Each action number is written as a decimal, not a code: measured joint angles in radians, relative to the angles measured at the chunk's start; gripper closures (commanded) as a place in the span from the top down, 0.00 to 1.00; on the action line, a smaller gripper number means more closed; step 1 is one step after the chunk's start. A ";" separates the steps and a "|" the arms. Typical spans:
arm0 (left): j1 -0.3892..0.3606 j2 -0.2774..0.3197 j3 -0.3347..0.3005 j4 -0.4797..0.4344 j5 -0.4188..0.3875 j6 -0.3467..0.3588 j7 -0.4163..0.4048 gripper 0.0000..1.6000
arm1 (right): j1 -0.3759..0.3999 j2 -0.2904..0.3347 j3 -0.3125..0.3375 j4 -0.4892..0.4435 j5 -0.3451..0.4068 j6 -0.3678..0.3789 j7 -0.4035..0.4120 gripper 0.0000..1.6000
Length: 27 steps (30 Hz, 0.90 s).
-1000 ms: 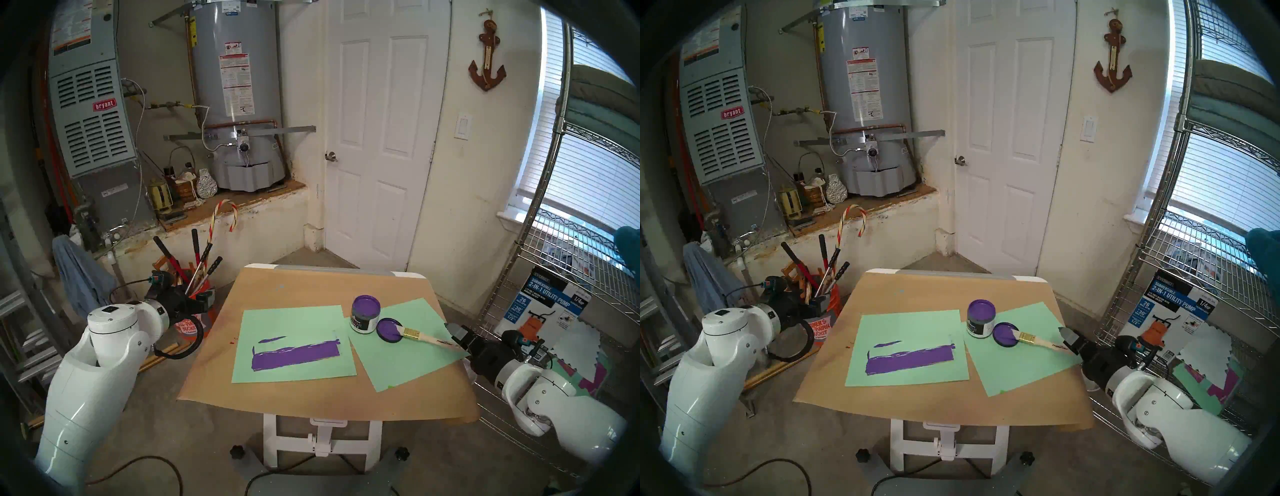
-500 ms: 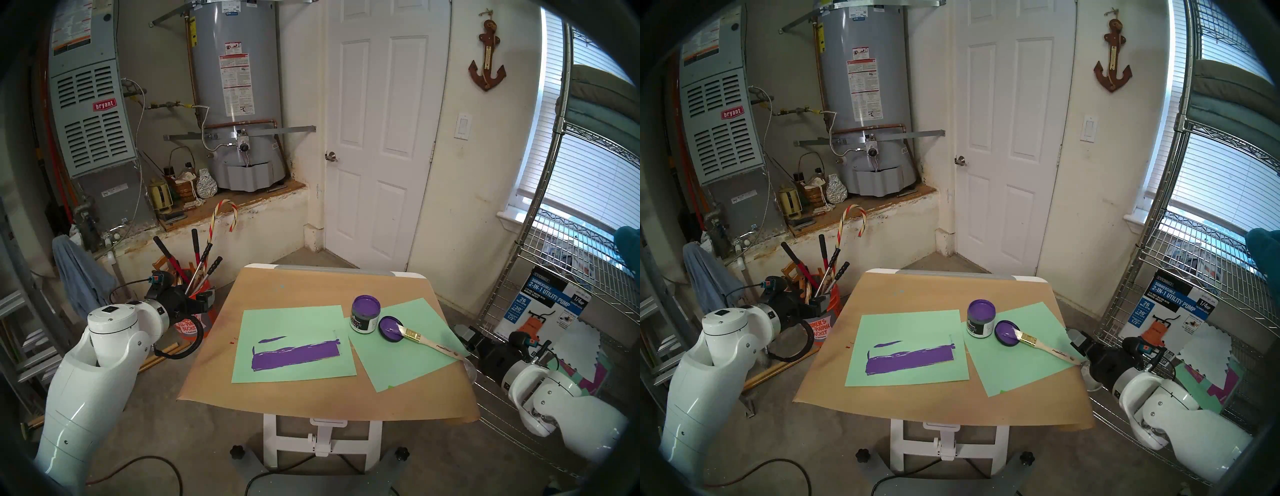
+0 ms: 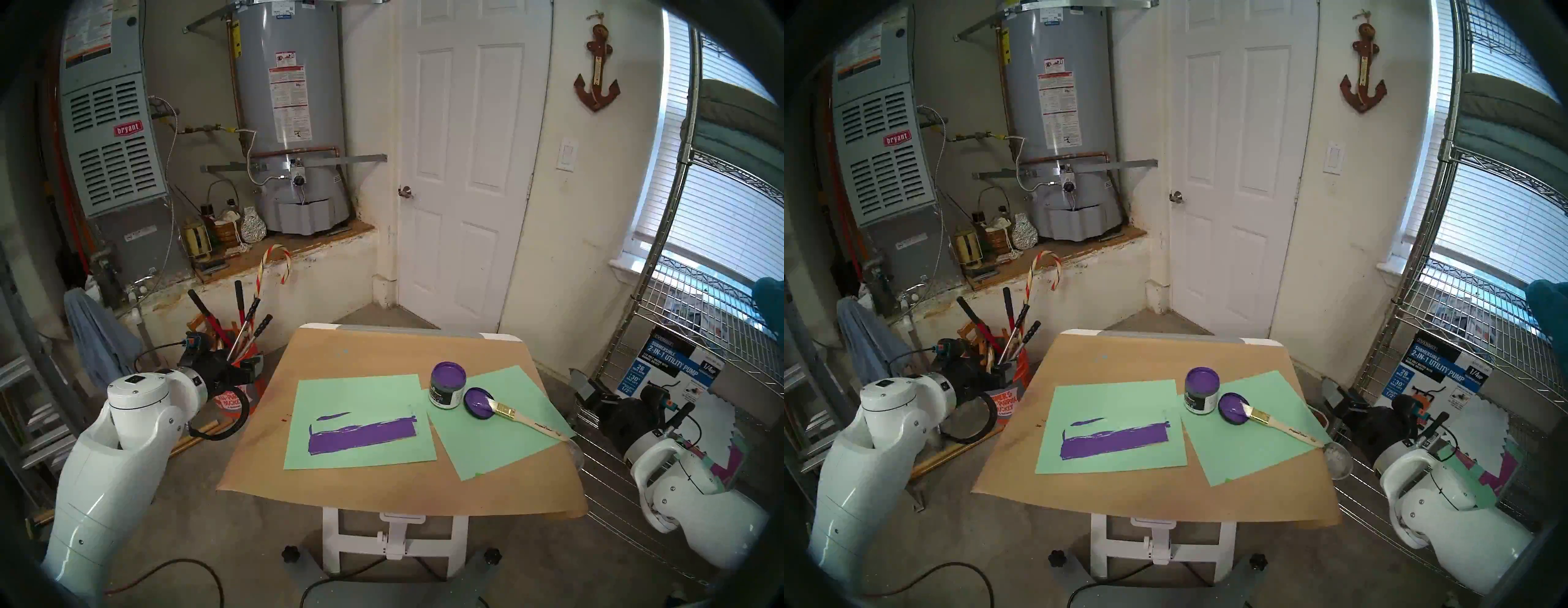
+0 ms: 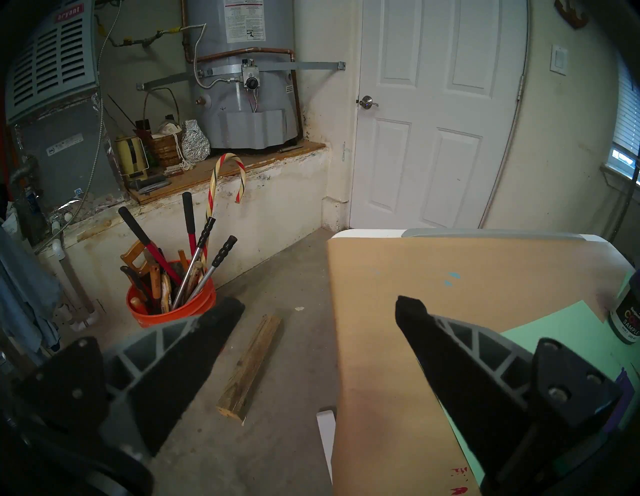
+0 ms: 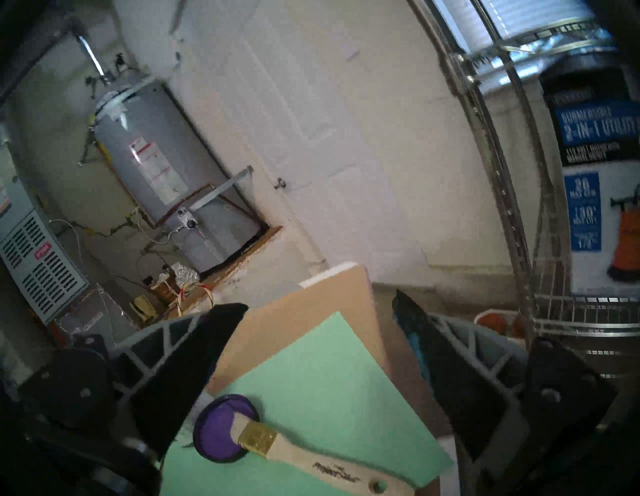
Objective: Pick up brush, dip the brush into paint, and paint the wood
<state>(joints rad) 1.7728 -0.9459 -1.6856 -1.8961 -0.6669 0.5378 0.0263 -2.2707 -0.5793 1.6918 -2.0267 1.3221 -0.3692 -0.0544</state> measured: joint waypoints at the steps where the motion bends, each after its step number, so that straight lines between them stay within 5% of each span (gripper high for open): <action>1: 0.000 0.000 0.000 0.000 0.000 0.000 0.000 1.00 | 0.006 -0.001 -0.006 -0.011 -0.021 -0.012 -0.001 1.00; 13: 0.000 0.000 0.001 0.001 0.000 0.000 0.000 1.00 | 0.107 0.004 -0.140 -0.147 -0.215 -0.033 -0.077 1.00; 27: 0.000 0.000 0.001 0.002 0.001 0.000 0.000 1.00 | 0.260 0.021 -0.217 -0.237 -0.353 0.129 -0.219 1.00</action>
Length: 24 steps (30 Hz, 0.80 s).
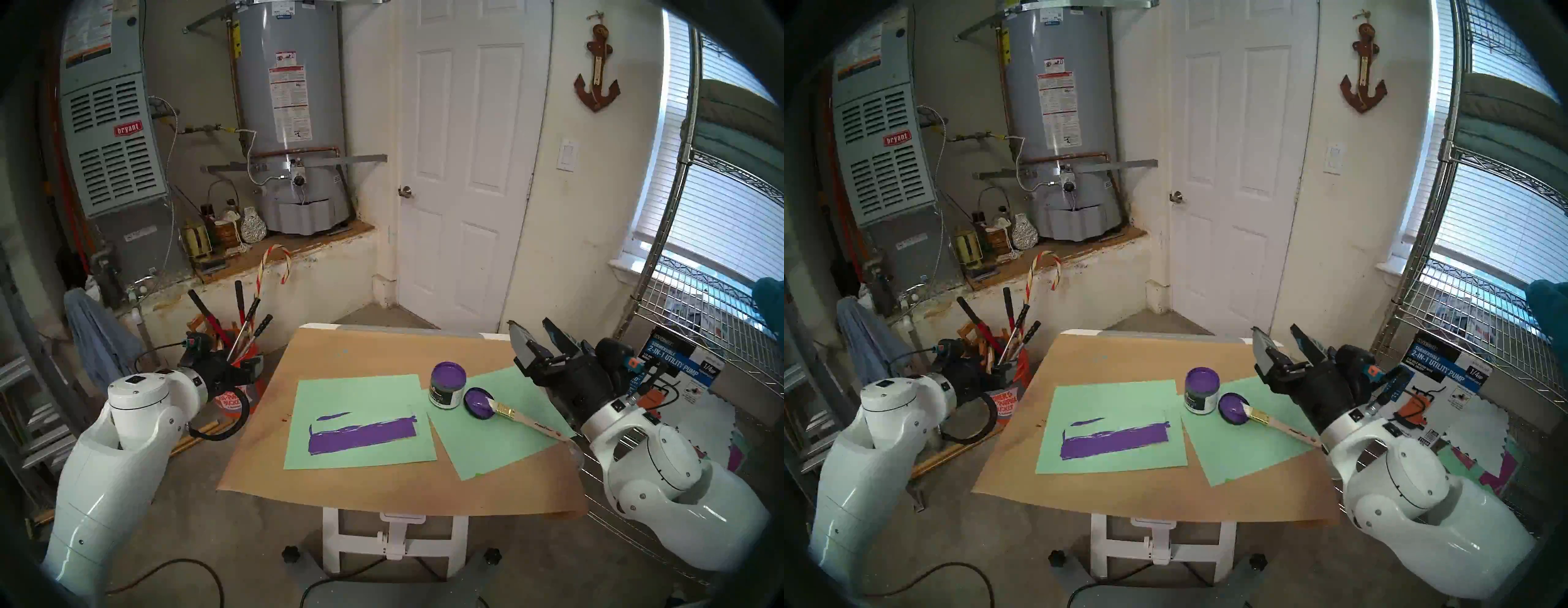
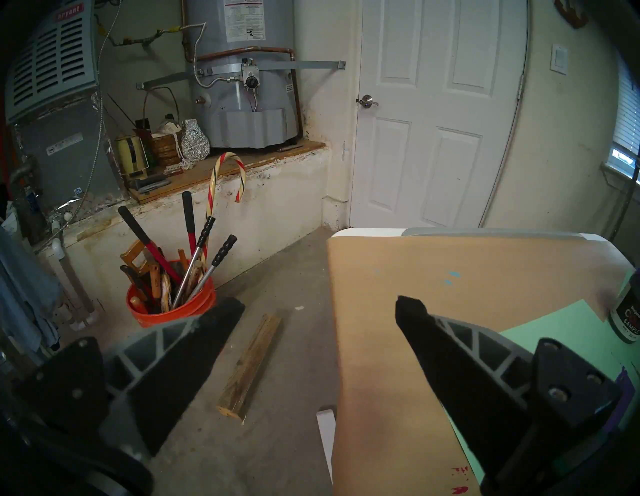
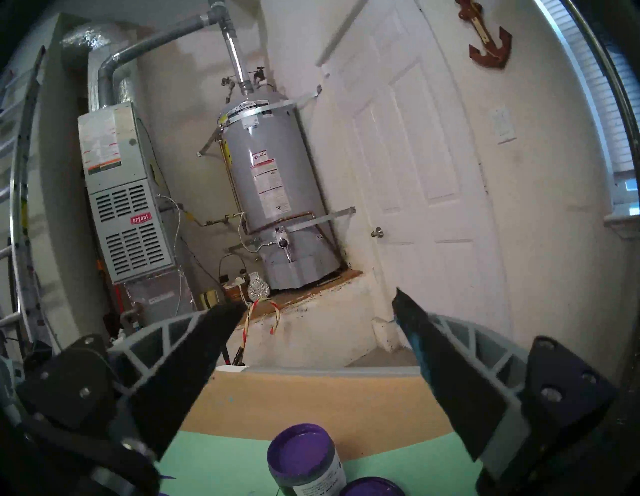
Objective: Pick up brush, dip the brush into paint, and paint the wood
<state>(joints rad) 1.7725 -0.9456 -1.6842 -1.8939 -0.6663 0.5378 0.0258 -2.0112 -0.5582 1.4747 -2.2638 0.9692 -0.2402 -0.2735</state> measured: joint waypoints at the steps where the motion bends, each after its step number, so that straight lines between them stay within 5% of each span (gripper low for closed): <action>1: 0.000 0.000 0.000 0.000 0.000 0.000 0.000 1.00 | 0.008 0.000 -0.003 -0.002 -0.007 0.010 -0.009 1.00; 11: 0.000 0.000 0.000 0.000 0.000 0.000 0.000 1.00 | 0.100 -0.034 -0.071 -0.004 -0.093 0.091 -0.087 1.00; 24: 0.000 0.000 0.000 0.000 0.000 0.000 0.000 1.00 | 0.239 -0.157 -0.193 0.043 -0.259 0.179 -0.172 1.00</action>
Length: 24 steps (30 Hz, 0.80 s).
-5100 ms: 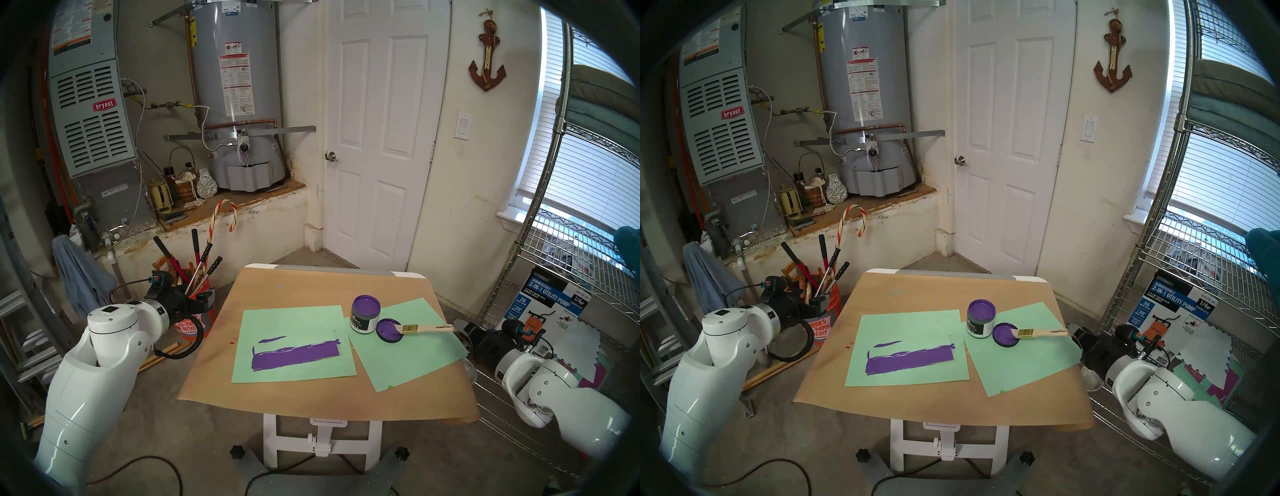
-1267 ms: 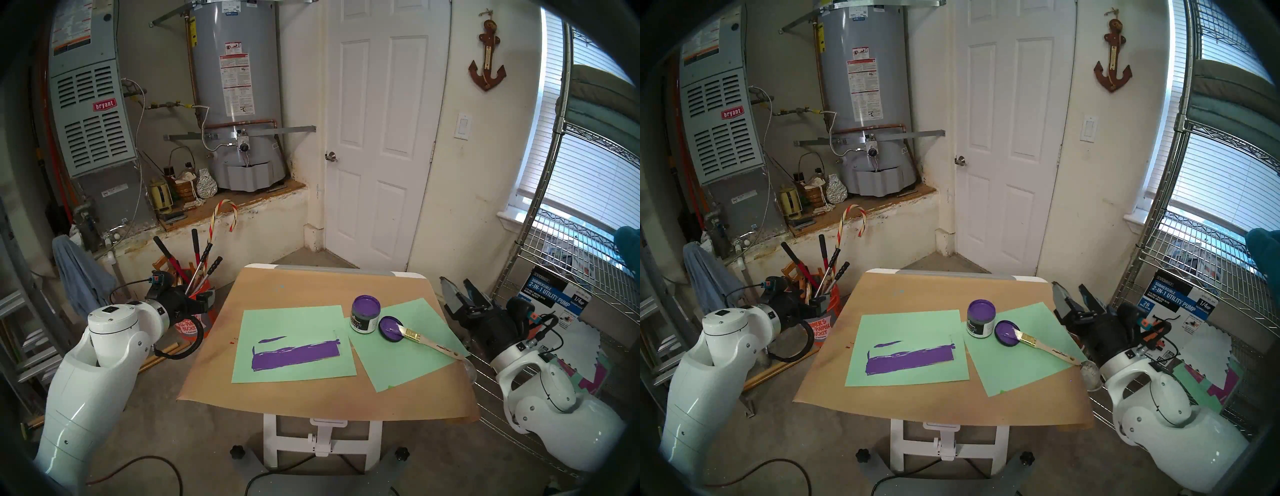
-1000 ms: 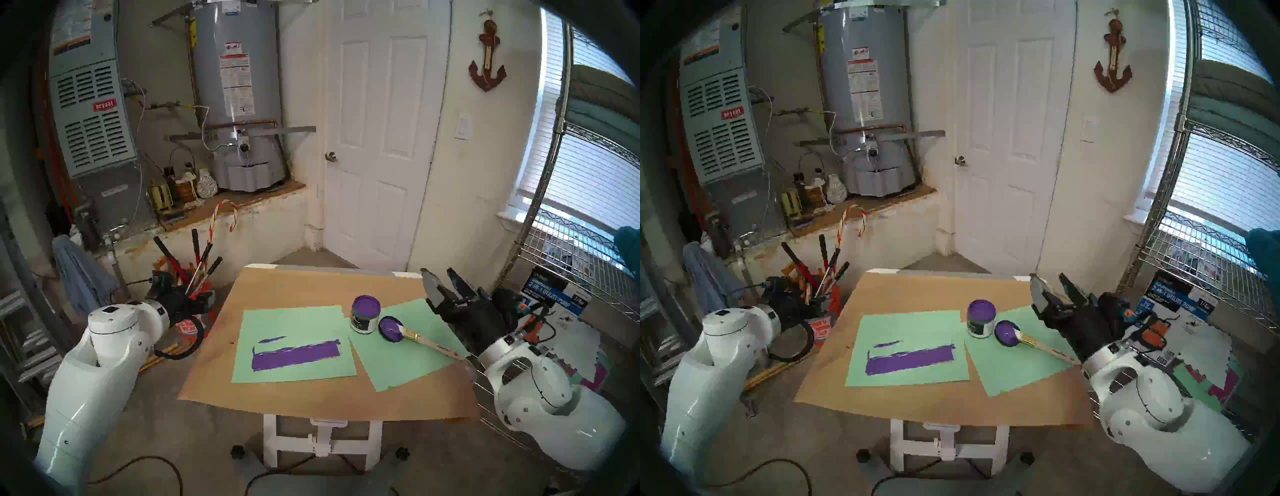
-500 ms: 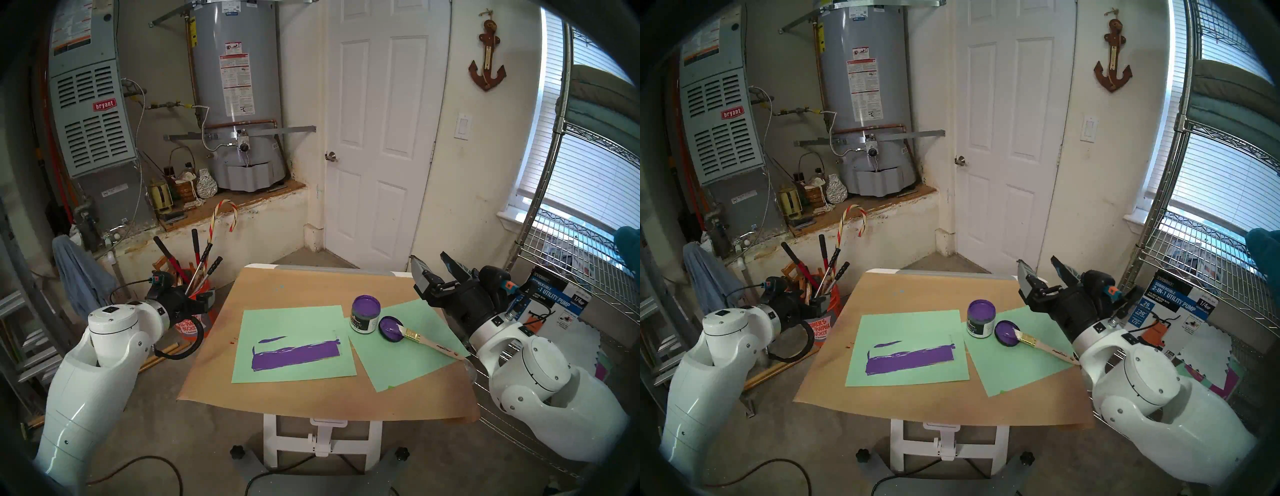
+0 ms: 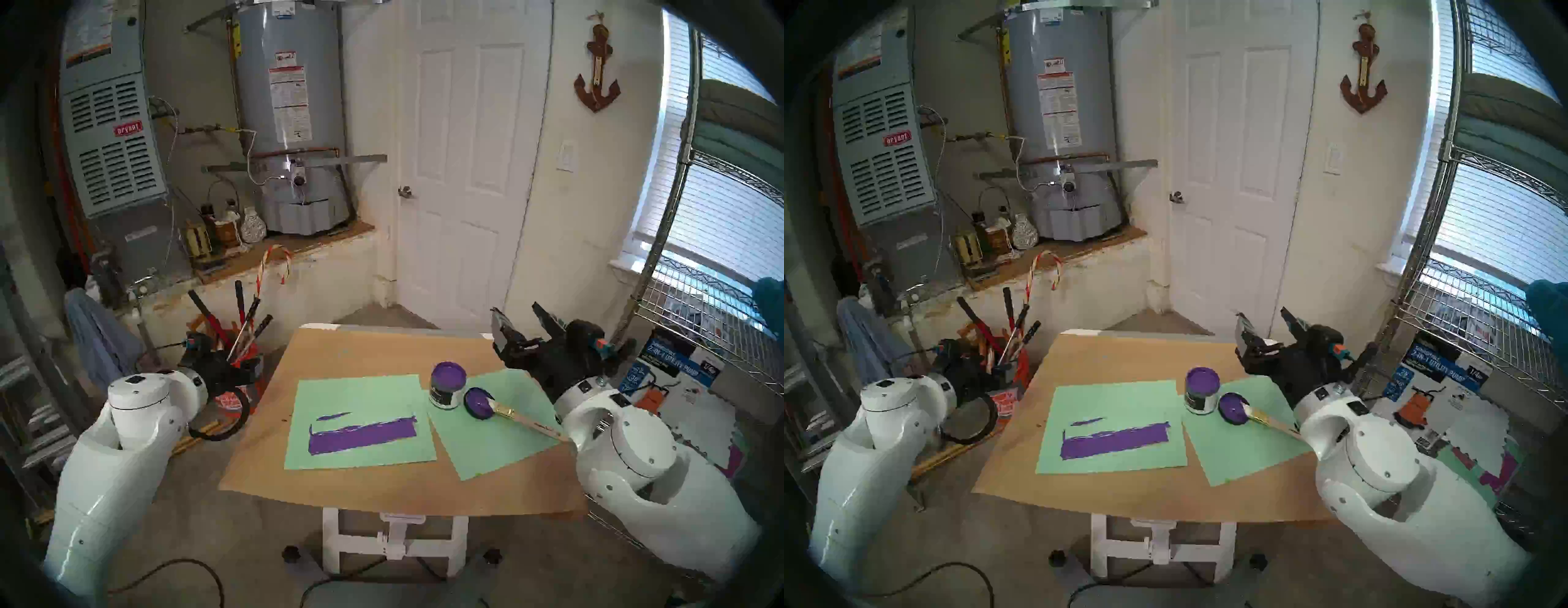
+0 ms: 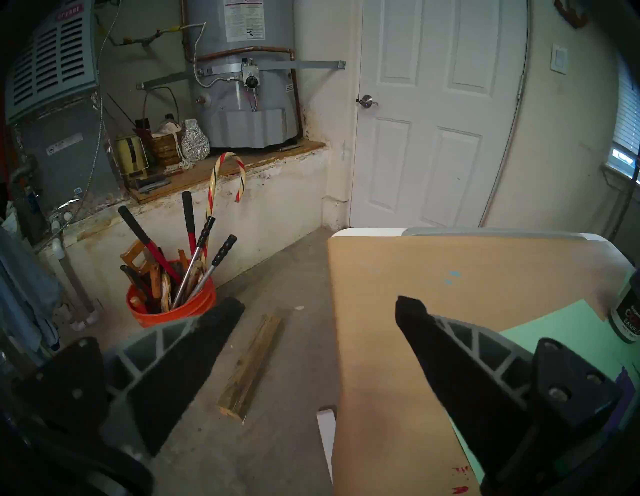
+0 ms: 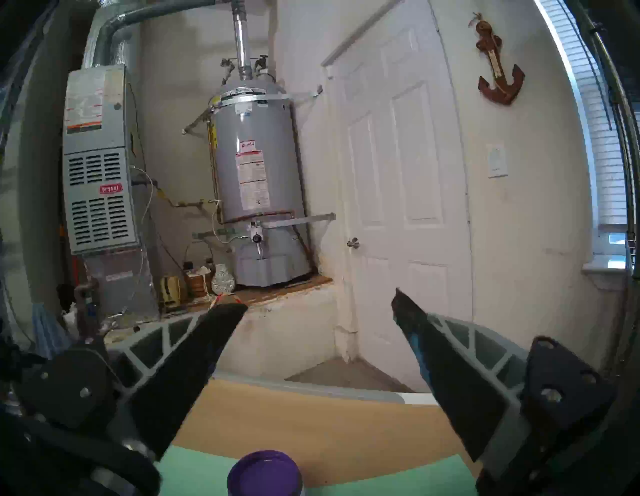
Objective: Pick up brush, dip the brush into paint, and paint the wood
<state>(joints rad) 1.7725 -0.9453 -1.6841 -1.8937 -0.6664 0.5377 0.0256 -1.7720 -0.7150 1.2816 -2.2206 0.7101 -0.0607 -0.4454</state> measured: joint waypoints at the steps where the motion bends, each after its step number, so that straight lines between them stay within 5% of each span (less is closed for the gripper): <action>1: 0.000 0.000 0.000 0.000 0.000 0.000 0.000 1.00 | 0.007 -0.008 -0.006 0.005 -0.009 0.004 -0.004 1.00; 18: 0.000 0.000 -0.001 -0.001 0.000 0.000 0.000 1.00 | 0.161 -0.188 -0.125 0.129 -0.217 0.080 -0.099 1.00; 24: 0.000 0.000 -0.001 -0.001 0.000 0.000 0.000 1.00 | 0.219 -0.247 -0.122 0.196 -0.262 0.098 -0.150 1.00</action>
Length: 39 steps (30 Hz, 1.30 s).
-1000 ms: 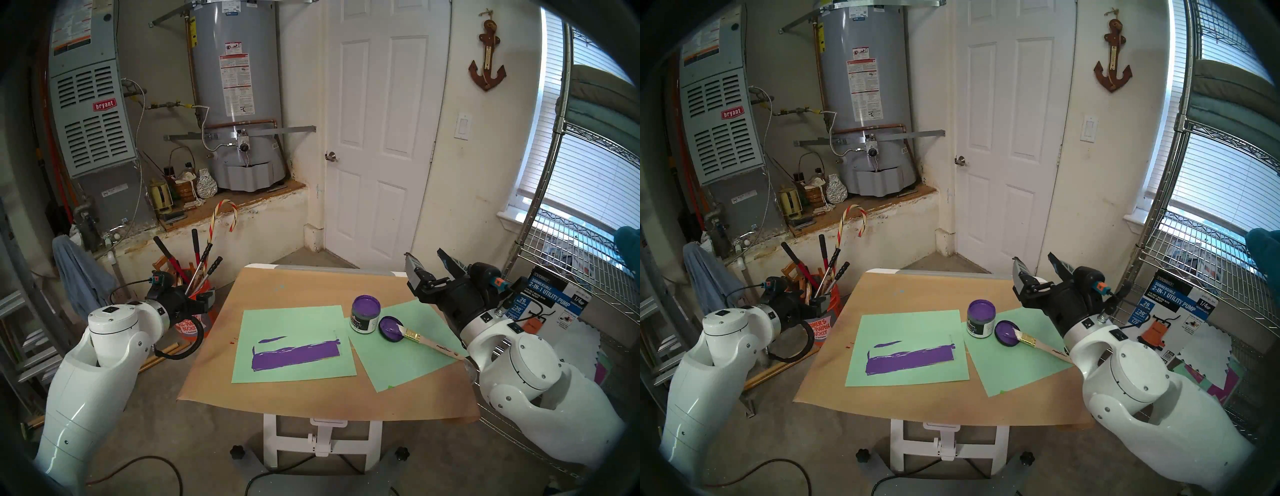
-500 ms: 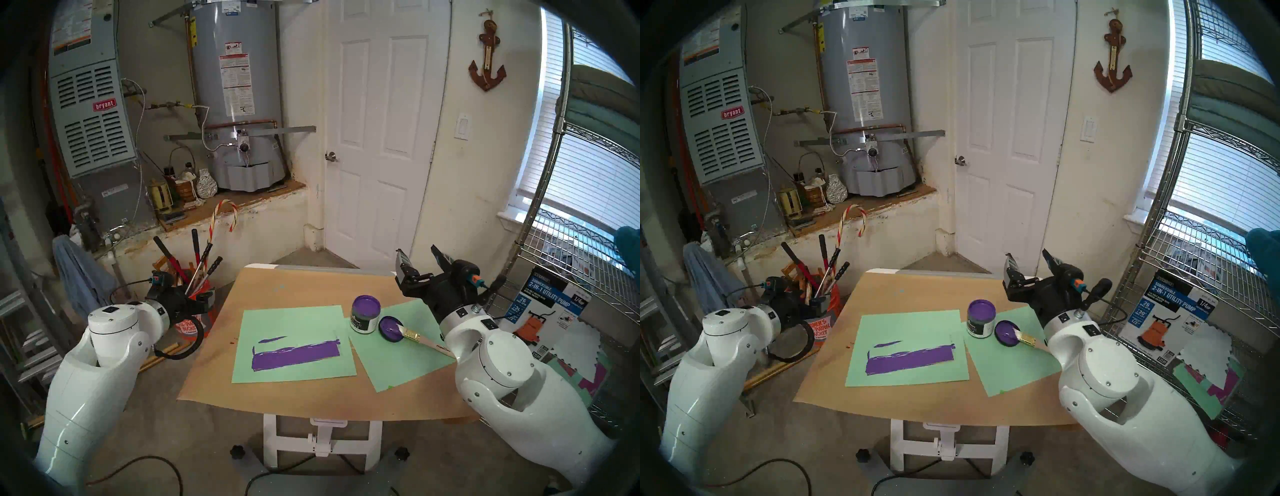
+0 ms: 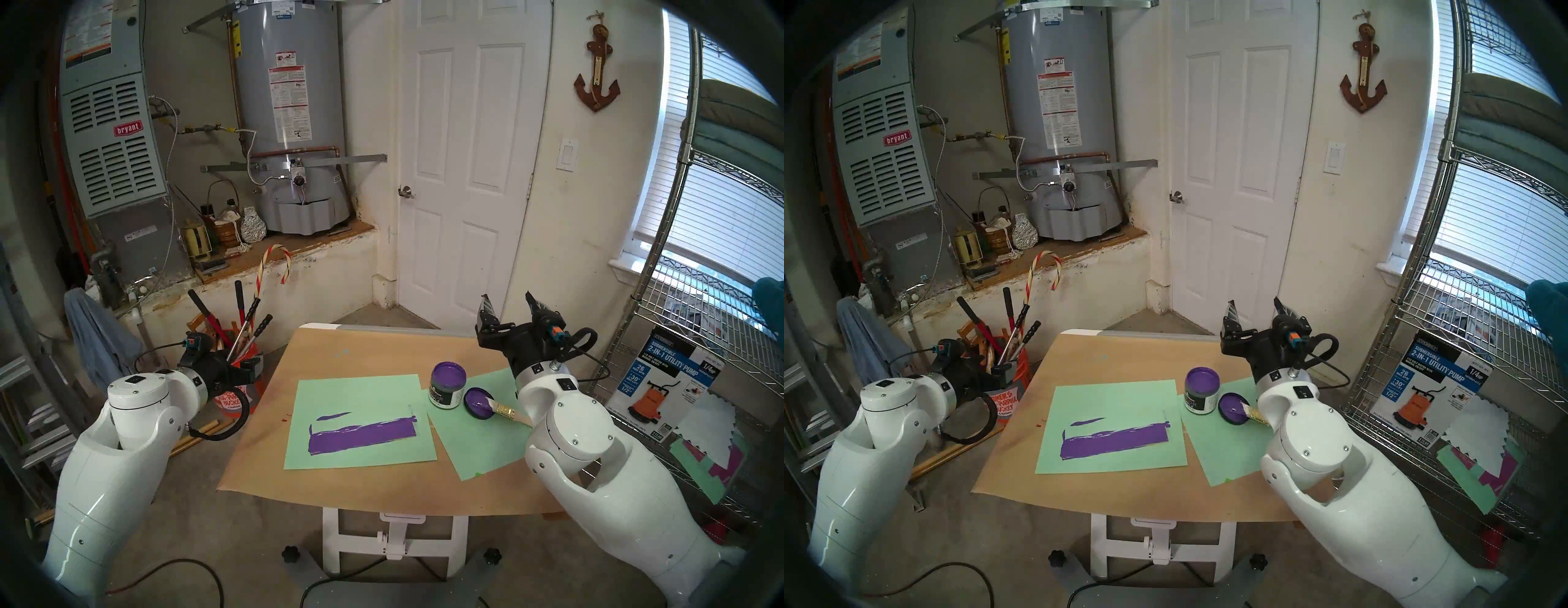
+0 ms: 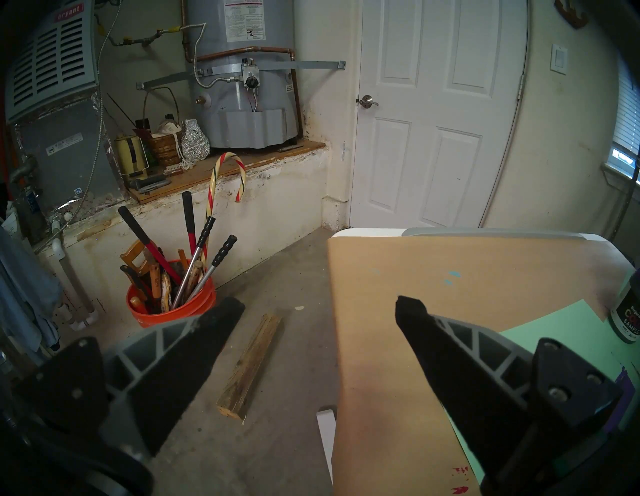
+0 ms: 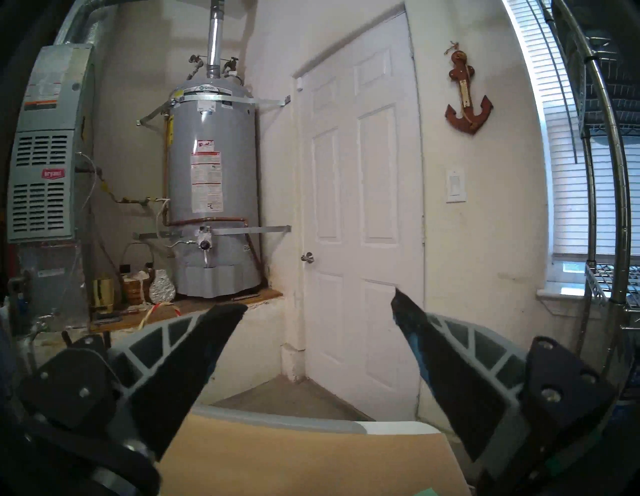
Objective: Pick up brush, dip the brush into paint, and paint the wood
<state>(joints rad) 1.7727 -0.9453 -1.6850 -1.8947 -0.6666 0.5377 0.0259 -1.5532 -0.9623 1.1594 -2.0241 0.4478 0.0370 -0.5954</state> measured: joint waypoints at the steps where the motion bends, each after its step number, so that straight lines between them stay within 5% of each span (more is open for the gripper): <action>1: 0.000 0.000 0.000 0.000 0.000 0.000 0.000 1.00 | 0.003 -0.001 0.000 0.003 -0.002 0.000 -0.002 1.00; 39: 0.000 0.000 -0.001 -0.001 0.000 0.000 0.001 1.00 | 0.070 -0.057 0.005 0.031 -0.033 -0.004 -0.036 1.00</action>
<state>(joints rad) 1.7730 -0.9453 -1.6857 -1.8960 -0.6671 0.5376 0.0267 -1.4834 -1.0190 1.1647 -1.9928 0.4149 0.0334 -0.6317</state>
